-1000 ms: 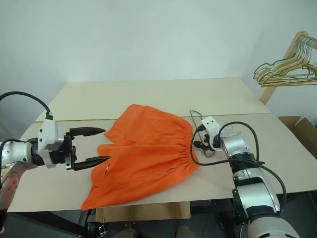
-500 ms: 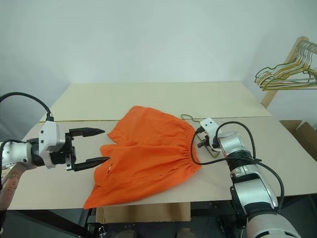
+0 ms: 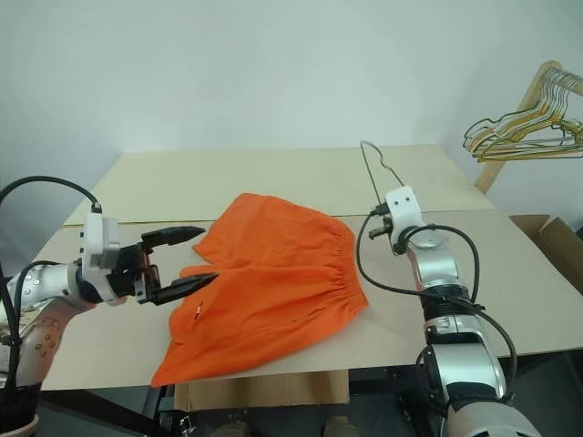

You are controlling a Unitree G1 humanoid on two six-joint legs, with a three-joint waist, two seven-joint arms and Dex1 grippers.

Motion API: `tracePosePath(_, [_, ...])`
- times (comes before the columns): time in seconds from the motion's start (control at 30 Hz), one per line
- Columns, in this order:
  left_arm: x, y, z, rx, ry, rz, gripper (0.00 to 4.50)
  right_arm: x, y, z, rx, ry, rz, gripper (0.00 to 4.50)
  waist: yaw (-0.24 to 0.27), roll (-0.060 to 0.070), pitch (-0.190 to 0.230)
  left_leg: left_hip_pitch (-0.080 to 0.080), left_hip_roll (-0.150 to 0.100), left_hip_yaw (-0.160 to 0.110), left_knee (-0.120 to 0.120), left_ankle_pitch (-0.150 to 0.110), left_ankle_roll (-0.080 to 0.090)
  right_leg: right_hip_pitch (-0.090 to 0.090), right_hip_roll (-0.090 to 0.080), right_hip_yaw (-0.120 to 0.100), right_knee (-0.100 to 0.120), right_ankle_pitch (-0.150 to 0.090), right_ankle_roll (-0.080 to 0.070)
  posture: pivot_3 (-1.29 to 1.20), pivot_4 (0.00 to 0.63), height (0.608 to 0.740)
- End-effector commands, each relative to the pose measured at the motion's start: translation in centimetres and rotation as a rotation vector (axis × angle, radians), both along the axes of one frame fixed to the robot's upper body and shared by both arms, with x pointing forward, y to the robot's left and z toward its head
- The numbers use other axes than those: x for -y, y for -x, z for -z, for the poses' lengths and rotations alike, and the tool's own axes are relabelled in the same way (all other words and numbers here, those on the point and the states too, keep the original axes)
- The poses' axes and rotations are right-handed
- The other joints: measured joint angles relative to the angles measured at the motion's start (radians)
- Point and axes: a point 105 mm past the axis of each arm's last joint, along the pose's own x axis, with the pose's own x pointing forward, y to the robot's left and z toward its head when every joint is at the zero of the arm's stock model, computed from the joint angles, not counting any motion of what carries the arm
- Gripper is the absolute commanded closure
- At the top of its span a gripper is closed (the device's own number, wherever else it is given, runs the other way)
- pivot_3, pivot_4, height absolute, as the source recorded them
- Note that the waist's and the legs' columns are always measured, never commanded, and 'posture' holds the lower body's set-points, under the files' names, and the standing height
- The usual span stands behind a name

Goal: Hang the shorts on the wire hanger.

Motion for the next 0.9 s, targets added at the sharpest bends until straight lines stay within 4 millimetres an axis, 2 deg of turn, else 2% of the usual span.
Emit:
tracePosePath(0.03, [0.3,-1.2,-1.5,-0.096,0.242,-0.013,0.00,-5.2,2.2,-6.2,0.418,0.037,-0.186,4.47,0.002,0.000,0.000,0.000,0.000,-0.001,0.000,0.000,0.000,0.000,0.000,0.000,0.000,0.000,0.000,0.08,0.000,0.740])
tracePosePath(0.1, [0.7,-2.0,-2.2,-0.127,0.346,-0.010,0.00,-7.4,3.9,-7.2,0.559,0.049,-0.251,4.47,0.004,0.000,0.000,0.000,0.000,-0.002,0.000,0.000,0.000,0.000,0.000,0.000,0.001,0.000,0.000,0.08,0.000,0.740])
tracePosePath(0.2, [1.1,-3.7,-3.9,-0.141,0.493,-0.029,0.00,-10.8,6.4,-7.7,0.666,0.025,-0.376,4.47,0.009,0.000,0.000,0.000,-0.001,-0.002,0.001,0.000,0.000,0.000,0.000,0.000,0.001,0.001,0.001,0.08,0.000,0.740])
tracePosePath(0.37, [1.9,-4.8,-5.7,-0.124,0.550,-0.022,0.00,-14.8,9.7,-7.8,0.777,0.070,-0.542,4.47,0.006,0.000,0.000,-0.001,-0.002,-0.003,0.001,0.000,0.000,0.001,0.000,0.000,-0.001,0.001,0.001,0.07,0.000,0.740])
tracePosePath(0.53, [2.3,-4.9,-6.3,-0.091,0.535,-0.010,0.00,-15.9,10.5,-6.9,0.771,0.074,-0.564,4.47,0.005,0.000,0.000,-0.001,-0.002,-0.003,0.001,0.000,0.000,0.001,0.000,0.000,-0.001,0.001,0.000,0.06,0.000,0.740])
tracePosePath(0.67, [2.2,-5.0,-6.0,-0.104,0.521,-0.007,0.00,-15.7,10.4,-6.2,0.769,0.107,-0.562,4.47,0.005,0.000,0.000,-0.001,-0.002,-0.003,0.001,0.000,-0.001,0.001,0.000,0.000,-0.001,0.001,0.000,0.06,0.000,0.740])
tracePosePath(0.7, [2.2,-5.1,-5.8,-0.109,0.516,-0.014,0.38,-15.6,10.3,-6.2,0.770,0.110,-0.562,4.50,0.005,0.000,0.000,0.000,-0.002,-0.003,0.001,0.000,-0.001,0.001,0.000,0.000,-0.001,0.001,0.000,0.06,0.000,0.740])
tracePosePath(0.8, [2.3,-5.2,-5.8,-0.110,0.522,-0.014,1.14,-15.6,10.2,-5.8,0.766,0.154,-0.574,4.50,0.004,0.000,0.000,0.000,-0.002,-0.003,0.001,0.000,-0.001,0.001,0.000,0.000,-0.001,0.001,0.000,0.05,0.000,0.740])
tracePosePath(0.9, [2.5,-5.5,-5.9,-0.105,0.538,-0.015,2.16,-15.6,10.0,-4.9,0.765,0.225,-0.579,4.50,0.004,0.000,0.000,0.000,-0.002,-0.003,0.001,0.000,-0.001,0.001,0.000,0.000,-0.001,0.001,0.000,0.04,0.000,0.740])
